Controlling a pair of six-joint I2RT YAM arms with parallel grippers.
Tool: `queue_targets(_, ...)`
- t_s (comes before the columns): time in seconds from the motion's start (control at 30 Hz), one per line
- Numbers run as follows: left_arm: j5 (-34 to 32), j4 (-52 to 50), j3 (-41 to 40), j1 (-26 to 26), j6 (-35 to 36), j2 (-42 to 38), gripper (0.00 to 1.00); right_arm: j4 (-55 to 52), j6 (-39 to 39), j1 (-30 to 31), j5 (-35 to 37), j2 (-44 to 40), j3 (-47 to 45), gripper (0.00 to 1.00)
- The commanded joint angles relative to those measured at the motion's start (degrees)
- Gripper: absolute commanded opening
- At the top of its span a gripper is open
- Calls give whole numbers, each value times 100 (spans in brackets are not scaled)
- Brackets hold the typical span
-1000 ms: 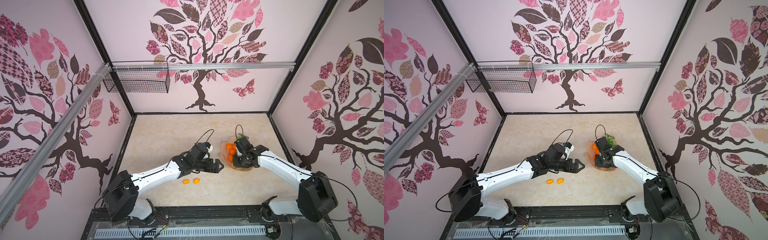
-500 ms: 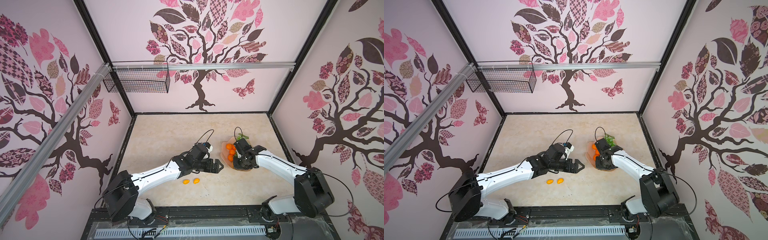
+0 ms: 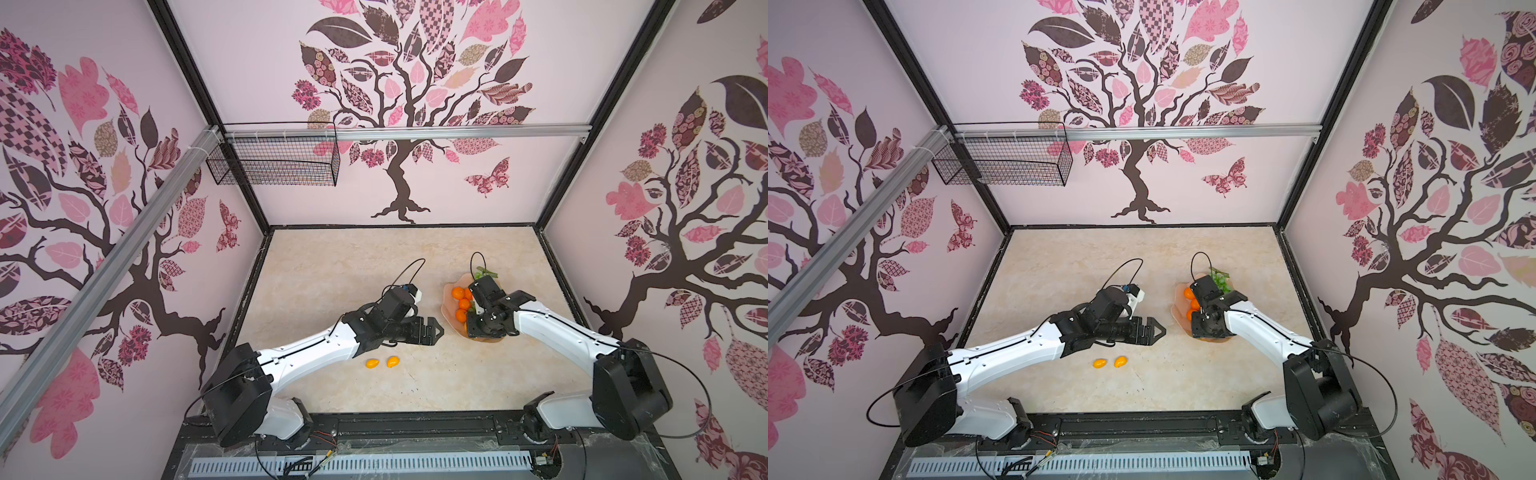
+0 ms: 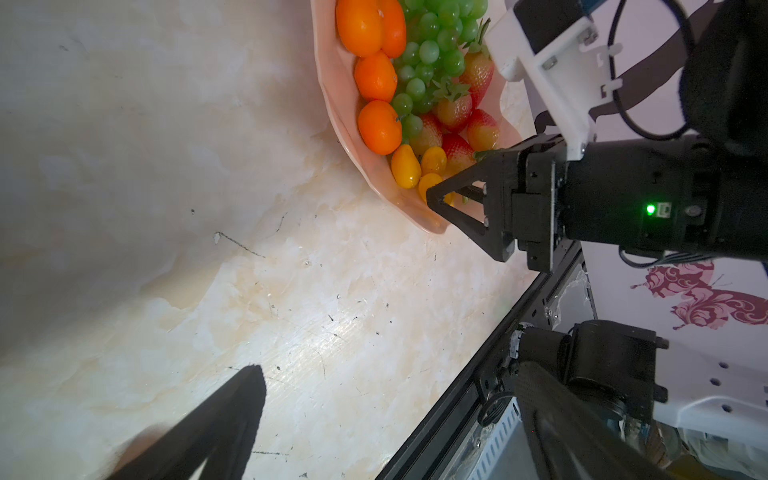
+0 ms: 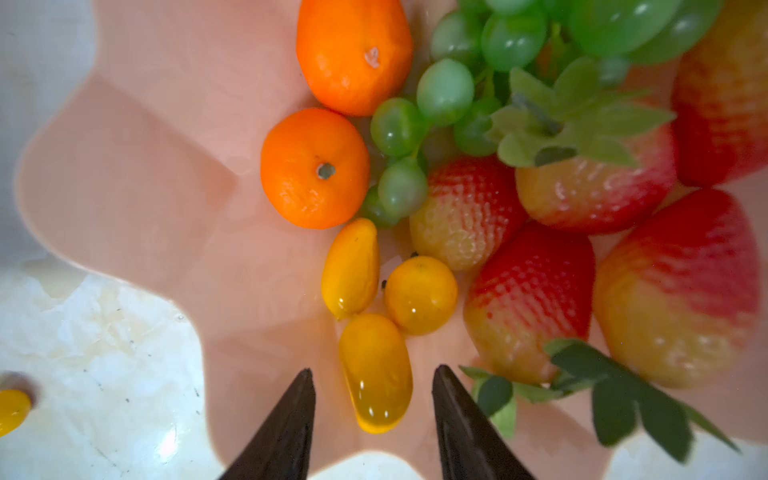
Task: Arrange fruit in a fruit bowl
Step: Place the fruit in the fruit bowl, then pick up the fruit from the bottom-center of the table.
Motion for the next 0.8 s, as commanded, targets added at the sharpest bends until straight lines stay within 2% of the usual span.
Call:
queue_targets(0.0,-203,27,-132,241,-112,-314,98,-23,-101,-10,39,-487,302,52)
queue_targets(0.13,-204,-16,-362,554,-179,-683,98,122,-145,205,-89,-706,335,51)
queue_targets(0.23,-373,-288,-457,717,-135,-1006,98,248,-161,637,-80,-676,420,51)
queue_targets(0.4,-596,-743,-705,928,-180,-1607,98,420,-32,1450,3,-210,718,50)
queue_targets(0.63,-471,-1059,-1430,1439,-733,-2755,98,732,-141,2425,-94,514,1113,51)
queue_targets(0.77,-380,-1528,-1633,1794,-887,-3447,98,1002,-308,2746,-593,999,1283,51)
